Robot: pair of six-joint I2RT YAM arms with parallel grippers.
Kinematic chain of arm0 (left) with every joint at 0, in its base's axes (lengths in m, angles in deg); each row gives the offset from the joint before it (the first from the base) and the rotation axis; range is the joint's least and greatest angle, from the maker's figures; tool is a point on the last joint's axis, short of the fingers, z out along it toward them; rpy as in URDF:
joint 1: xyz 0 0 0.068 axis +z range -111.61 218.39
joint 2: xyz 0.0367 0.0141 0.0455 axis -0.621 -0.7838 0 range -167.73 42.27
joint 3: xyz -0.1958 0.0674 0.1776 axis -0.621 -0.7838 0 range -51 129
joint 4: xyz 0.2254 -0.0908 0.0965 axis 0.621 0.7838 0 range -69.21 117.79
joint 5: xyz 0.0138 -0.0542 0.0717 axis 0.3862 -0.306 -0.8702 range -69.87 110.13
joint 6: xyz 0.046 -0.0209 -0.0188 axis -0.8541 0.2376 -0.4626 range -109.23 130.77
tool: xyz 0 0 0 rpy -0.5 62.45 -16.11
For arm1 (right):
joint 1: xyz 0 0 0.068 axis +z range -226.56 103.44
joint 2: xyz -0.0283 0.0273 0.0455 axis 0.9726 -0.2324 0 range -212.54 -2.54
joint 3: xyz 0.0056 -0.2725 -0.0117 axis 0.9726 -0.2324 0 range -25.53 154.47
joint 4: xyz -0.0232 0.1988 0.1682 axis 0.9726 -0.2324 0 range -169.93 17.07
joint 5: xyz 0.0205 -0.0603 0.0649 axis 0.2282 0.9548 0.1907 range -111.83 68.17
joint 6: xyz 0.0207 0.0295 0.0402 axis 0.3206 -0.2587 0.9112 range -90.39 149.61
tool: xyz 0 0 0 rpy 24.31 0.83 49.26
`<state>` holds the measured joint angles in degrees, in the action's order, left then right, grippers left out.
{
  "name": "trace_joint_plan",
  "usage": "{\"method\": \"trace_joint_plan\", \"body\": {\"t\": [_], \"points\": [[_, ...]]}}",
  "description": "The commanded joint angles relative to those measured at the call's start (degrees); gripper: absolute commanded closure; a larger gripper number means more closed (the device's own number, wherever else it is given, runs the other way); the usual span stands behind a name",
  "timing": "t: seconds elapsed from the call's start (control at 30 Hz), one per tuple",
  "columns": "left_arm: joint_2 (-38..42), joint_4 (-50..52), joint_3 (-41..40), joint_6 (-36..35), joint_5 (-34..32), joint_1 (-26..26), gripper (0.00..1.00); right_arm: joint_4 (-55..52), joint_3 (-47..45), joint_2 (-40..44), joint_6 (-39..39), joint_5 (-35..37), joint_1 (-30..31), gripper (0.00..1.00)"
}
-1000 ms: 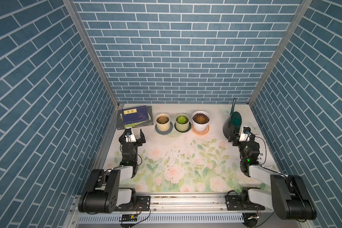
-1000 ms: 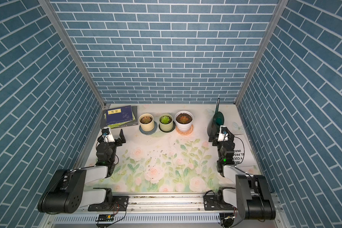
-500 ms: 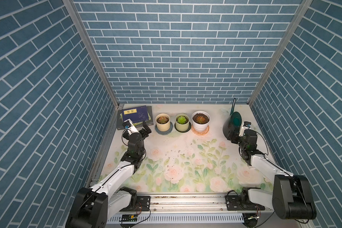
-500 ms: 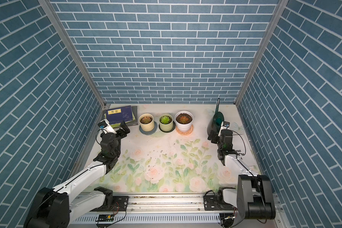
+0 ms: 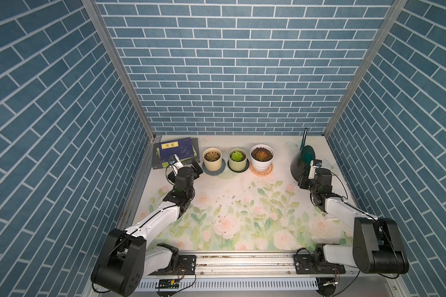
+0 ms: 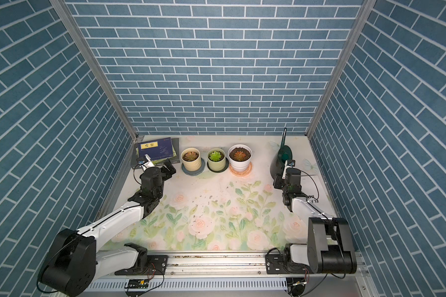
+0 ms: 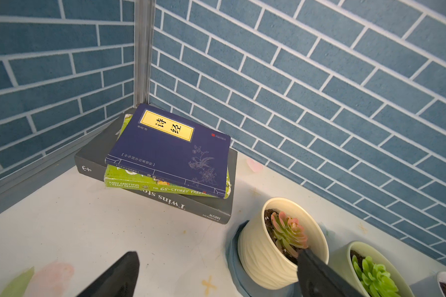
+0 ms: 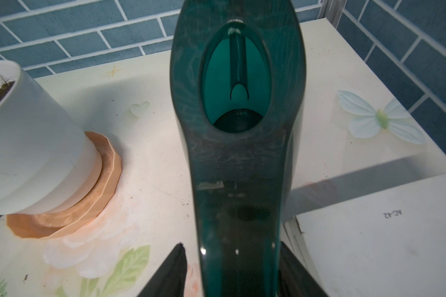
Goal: Water the succulent around the soil edge
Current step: Pick up the watering can from the center of the board.
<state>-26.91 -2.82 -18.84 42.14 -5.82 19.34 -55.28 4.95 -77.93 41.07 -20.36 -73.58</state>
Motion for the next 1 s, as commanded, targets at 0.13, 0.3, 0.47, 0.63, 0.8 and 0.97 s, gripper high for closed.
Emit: {"method": "trace_joint_plan", "body": {"t": [0.13, 0.3, 0.47, 0.63, 0.8, 0.97], "points": [[-1.83, 3.9, 3.63, 0.23, 2.65, -0.2, 0.0, 2.32, -1.07, 3.2, -4.16, 1.15, -0.13, 0.67], [-0.75, 3.69, 3.31, 0.35, 2.72, -0.22, 0.0, 2.67, -1.71, 4.75, -5.66, 1.53, -0.13, 0.8], [0.43, 3.73, 3.17, -0.03, 2.54, -0.2, 0.0, 1.84, -1.36, 6.18, -7.03, 1.04, -0.07, 0.92], [0.76, 5.75, 5.49, -0.05, 5.77, -0.2, 0.0, -7.46, 4.56, 8.74, -9.97, -1.58, 0.0, 1.0], [0.1, 7.82, 7.31, 1.95, 11.8, -0.2, 0.0, -24.58, 15.11, 9.33, -13.33, -4.36, 0.32, 1.0], [-1.51, 8.61, 9.2, 2.99, 18.42, -0.41, 0.0, -39.6, 24.17, 8.73, -18.26, -5.43, 2.01, 1.0]]}}
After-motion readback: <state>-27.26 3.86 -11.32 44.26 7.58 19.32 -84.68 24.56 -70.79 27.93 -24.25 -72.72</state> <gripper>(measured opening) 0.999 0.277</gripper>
